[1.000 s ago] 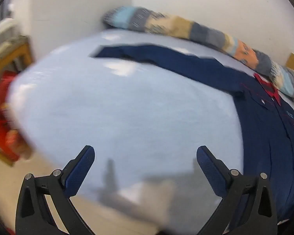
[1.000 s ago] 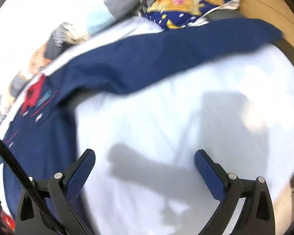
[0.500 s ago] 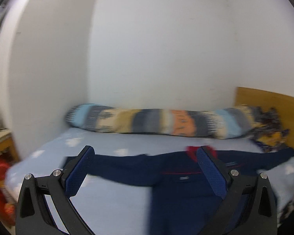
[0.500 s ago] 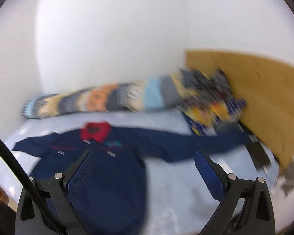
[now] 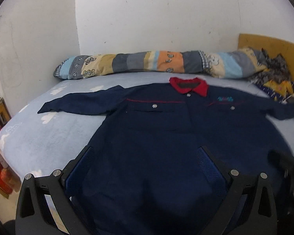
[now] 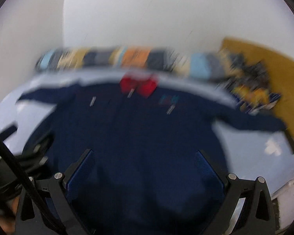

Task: Fold large clothes

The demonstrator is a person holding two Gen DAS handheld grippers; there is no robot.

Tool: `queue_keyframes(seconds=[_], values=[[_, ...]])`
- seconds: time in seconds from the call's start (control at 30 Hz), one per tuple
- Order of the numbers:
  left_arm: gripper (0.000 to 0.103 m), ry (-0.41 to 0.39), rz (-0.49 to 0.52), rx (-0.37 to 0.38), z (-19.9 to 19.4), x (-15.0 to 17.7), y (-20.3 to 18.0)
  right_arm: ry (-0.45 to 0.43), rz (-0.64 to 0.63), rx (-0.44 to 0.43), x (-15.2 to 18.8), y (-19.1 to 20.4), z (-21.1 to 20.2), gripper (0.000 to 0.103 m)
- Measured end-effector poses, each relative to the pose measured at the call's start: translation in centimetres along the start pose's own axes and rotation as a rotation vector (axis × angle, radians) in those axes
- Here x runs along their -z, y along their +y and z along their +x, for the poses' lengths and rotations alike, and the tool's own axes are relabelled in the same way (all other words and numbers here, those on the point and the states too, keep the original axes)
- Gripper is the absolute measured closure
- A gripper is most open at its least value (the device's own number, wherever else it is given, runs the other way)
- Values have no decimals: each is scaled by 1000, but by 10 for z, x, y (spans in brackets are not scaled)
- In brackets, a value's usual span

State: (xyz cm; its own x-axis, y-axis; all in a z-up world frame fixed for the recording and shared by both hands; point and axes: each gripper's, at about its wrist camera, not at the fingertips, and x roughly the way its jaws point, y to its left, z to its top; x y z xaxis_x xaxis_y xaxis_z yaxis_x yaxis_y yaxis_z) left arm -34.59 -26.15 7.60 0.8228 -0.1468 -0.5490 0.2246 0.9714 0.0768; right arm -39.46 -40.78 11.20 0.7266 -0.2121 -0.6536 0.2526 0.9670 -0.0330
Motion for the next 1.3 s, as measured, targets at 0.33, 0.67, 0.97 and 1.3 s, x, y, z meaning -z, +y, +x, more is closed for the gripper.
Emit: queue_keyframes(seconds=[0.33,0.67,0.97,1.3], values=[[0,138,-11,22,31,-18,27,100,104,0,-1,-12,41,0],[0,229,-12,14,50,-12,19,174,94,-30,8,4,67,0],[0,231,-8,0,53,-11,17,177,90,-34,8,10,70,0],[0,207,8,-12,49,-12,13,165,93,-32,4,9,65,0]])
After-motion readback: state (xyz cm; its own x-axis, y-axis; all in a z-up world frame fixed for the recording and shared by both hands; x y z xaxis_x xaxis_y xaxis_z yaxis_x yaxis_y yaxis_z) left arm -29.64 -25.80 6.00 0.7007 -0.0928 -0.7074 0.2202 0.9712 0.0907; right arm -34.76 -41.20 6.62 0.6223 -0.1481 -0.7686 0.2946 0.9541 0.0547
